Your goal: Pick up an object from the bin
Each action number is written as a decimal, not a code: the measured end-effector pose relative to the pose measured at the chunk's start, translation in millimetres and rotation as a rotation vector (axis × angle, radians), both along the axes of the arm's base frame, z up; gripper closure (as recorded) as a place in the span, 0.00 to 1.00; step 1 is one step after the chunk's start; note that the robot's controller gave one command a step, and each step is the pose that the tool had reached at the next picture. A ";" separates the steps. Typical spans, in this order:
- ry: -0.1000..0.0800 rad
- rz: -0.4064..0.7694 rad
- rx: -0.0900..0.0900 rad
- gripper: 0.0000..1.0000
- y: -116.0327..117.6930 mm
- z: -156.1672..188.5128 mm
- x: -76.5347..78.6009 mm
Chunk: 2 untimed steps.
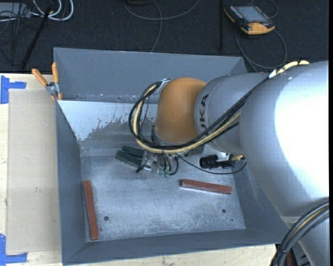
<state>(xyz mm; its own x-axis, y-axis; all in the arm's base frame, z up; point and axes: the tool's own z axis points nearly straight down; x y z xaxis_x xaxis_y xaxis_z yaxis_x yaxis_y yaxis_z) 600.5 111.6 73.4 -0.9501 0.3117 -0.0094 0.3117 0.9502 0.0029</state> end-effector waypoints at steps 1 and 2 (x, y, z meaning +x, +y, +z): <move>0.009 -0.001 0.000 0.00 0.0 -3.1 -2.3; 0.008 -0.179 0.001 0.00 -21.3 -3.1 13.3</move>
Offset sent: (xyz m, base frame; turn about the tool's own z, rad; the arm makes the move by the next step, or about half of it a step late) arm 0.0000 0.0000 0.0000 0.0000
